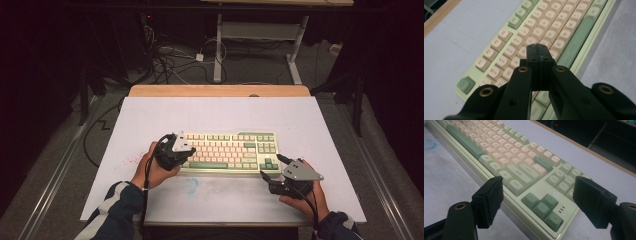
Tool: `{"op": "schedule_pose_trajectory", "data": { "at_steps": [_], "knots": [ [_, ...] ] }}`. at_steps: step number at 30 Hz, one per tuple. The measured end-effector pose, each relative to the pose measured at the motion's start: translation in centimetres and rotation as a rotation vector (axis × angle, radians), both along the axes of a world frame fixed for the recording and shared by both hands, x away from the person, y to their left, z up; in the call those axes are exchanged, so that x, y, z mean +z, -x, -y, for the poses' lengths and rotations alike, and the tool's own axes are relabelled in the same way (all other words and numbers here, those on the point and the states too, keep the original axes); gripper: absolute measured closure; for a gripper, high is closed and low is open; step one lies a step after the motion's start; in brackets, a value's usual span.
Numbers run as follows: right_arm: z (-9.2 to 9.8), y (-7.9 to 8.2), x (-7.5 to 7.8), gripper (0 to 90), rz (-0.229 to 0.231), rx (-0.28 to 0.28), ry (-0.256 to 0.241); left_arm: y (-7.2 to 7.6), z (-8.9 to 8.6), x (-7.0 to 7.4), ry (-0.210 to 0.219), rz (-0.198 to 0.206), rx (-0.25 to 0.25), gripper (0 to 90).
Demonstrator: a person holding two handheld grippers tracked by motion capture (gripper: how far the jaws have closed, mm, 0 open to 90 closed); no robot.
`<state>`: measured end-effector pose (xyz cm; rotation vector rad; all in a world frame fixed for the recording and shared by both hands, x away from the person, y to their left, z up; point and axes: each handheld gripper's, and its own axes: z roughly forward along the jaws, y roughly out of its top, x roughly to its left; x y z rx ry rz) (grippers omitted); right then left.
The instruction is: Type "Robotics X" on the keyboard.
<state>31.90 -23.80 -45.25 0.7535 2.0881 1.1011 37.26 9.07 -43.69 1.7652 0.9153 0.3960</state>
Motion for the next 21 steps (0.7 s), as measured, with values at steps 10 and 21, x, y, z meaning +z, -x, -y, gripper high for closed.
{"op": "schedule_pose_trajectory", "data": {
  "at_steps": [10,21],
  "knots": [
    [-0.1,-0.1,-0.1,25.3,-0.006,0.009,0.01,-2.2,2.6,-1.1,-0.029,-0.016,-0.017,88.0],
    [0.1,-0.3,-0.2,25.3,-0.016,0.011,0.01,-3.5,3.7,-2.0,-0.054,-0.044,-0.011,88.0]
  ]
}}
